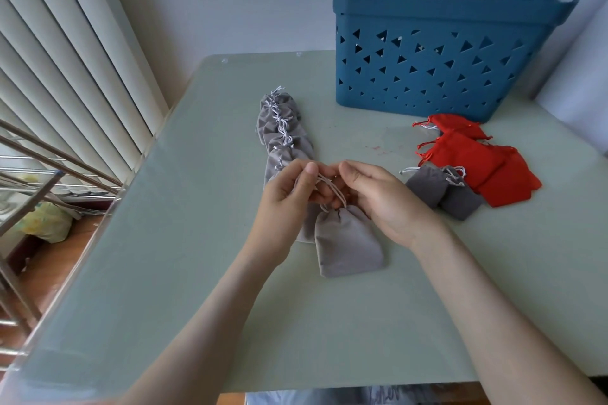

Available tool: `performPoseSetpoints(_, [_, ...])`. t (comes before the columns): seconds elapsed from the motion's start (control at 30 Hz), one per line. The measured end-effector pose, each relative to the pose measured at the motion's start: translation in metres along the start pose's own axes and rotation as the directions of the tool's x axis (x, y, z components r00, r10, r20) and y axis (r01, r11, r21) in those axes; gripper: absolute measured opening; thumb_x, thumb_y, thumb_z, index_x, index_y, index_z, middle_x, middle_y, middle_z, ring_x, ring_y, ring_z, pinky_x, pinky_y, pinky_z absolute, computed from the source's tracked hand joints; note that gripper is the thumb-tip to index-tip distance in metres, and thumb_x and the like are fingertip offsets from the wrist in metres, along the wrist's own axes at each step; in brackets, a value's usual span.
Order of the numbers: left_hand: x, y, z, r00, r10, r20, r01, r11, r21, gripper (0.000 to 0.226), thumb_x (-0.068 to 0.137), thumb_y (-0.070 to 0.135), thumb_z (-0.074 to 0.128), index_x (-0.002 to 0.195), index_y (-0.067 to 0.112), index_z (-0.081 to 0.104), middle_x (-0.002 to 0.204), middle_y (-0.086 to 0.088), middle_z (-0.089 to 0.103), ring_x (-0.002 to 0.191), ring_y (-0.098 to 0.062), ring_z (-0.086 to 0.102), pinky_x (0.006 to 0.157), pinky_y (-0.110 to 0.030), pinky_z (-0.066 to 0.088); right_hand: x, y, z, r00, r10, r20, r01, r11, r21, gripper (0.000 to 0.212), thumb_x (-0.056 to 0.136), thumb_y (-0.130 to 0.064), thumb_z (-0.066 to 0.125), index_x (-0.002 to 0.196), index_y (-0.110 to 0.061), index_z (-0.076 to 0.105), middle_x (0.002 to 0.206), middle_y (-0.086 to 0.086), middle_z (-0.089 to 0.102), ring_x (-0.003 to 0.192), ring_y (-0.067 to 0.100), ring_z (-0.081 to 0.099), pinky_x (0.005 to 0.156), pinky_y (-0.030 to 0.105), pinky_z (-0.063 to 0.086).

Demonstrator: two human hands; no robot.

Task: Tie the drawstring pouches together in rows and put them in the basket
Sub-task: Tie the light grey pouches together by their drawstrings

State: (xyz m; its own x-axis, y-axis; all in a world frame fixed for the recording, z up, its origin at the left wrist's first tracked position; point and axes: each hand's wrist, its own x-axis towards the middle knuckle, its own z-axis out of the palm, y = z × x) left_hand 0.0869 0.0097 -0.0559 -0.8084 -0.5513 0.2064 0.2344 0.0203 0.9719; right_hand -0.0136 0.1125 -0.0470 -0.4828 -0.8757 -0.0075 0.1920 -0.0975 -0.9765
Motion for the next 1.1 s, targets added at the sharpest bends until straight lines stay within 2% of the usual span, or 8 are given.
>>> performPoseSetpoints(0.1, [0.0009,-0.0025,-0.0010,0.999,-0.009,-0.031,0.010,0.998,0.055,0.024,0.100,0.009,0.043,0.096,-0.007,0.061,0.072,-0.018,0.062,0.062,-0.014,0.059,0.063,-0.016,0.046,0.0009,0.0018,-0.0020,0.998,-0.032,-0.062,0.026,0.996,-0.084,0.018,0.098,-0.010,0.046,0.094,-0.008,0.063,0.078,0.006,0.066,0.072,0.015,0.059,0.073,0.023,0.050])
performPoseSetpoints(0.17, [0.0023,-0.0049,-0.0030,0.998,-0.029,-0.056,0.035,0.994,0.105,0.019,0.099,0.009,0.047,0.097,-0.002,0.062,0.069,-0.010,0.061,0.059,-0.009,0.055,0.061,-0.015,0.043,0.0020,0.0023,-0.0037,0.991,-0.064,-0.114,0.047,0.988,-0.149,0.014,0.096,-0.005,0.049,0.093,-0.009,0.063,0.081,0.007,0.066,0.073,0.013,0.062,0.074,0.020,0.051])
performPoseSetpoints(0.3, [0.0041,-0.0090,-0.0050,0.993,-0.117,-0.006,0.116,0.975,0.192,0.015,0.096,0.014,0.055,0.096,0.000,0.062,0.062,0.006,0.056,0.055,-0.001,0.050,0.056,-0.010,0.038,0.0029,0.0016,-0.0034,0.975,-0.153,-0.161,0.117,0.970,-0.213,0.017,0.095,0.000,0.051,0.089,-0.010,0.062,0.075,0.004,0.063,0.067,0.005,0.059,0.066,0.014,0.046])
performPoseSetpoints(0.47, [0.0043,-0.0071,-0.0071,0.986,-0.167,0.015,0.158,0.953,0.260,0.017,0.096,0.021,0.055,0.089,0.009,0.065,0.062,0.007,0.055,0.056,-0.003,0.047,0.056,-0.012,0.038,0.0037,0.0025,-0.0031,0.965,-0.196,-0.174,0.149,0.956,-0.251,0.020,0.094,0.002,0.050,0.086,-0.013,0.062,0.073,0.001,0.062,0.068,0.000,0.060,0.066,0.012,0.045])
performPoseSetpoints(0.57, [0.0048,-0.0054,-0.0067,0.982,-0.186,0.007,0.178,0.949,0.259,0.021,0.098,0.020,0.051,0.084,0.008,0.063,0.058,0.010,0.058,0.052,-0.003,0.046,0.055,-0.013,0.038,0.0037,0.0038,-0.0025,0.960,-0.217,-0.177,0.151,0.934,-0.324,0.022,0.095,0.000,0.051,0.085,-0.016,0.061,0.074,0.002,0.060,0.068,-0.001,0.058,0.067,0.012,0.043])
performPoseSetpoints(0.67, [0.0043,-0.0040,-0.0062,0.979,-0.202,0.016,0.193,0.951,0.240,0.030,0.101,0.022,0.044,0.094,-0.001,0.063,0.059,0.009,0.060,0.052,-0.004,0.045,0.056,-0.013,0.039,0.0037,0.0036,-0.0034,0.951,-0.246,-0.190,0.165,0.918,-0.362,0.021,0.095,-0.003,0.052,0.085,-0.019,0.061,0.073,0.002,0.058,0.067,0.003,0.054,0.068,0.016,0.043])
performPoseSetpoints(0.8, [0.0047,-0.0021,-0.0048,0.968,-0.250,0.004,0.246,0.957,0.157,0.036,0.103,0.027,0.037,0.093,0.007,0.066,0.062,0.003,0.060,0.051,-0.007,0.046,0.055,-0.014,0.040,0.0023,0.0013,-0.0023,0.956,-0.238,-0.173,0.169,0.925,-0.339,0.016,0.092,-0.005,0.058,0.084,-0.018,0.061,0.072,-0.002,0.057,0.069,0.007,0.050,0.067,0.018,0.042])
performPoseSetpoints(1.1, [0.0087,-0.0026,-0.0086,0.949,-0.314,-0.028,0.315,0.948,0.049,0.021,0.096,0.005,0.044,0.089,0.008,0.064,0.053,0.006,0.054,0.052,-0.010,0.040,0.050,-0.015,0.034,0.0008,0.0019,-0.0014,0.951,-0.289,-0.109,0.223,0.887,-0.405,0.008,0.080,-0.022,0.064,0.085,-0.027,0.060,0.083,-0.009,0.060,0.080,0.005,0.054,0.076,0.021,0.042])
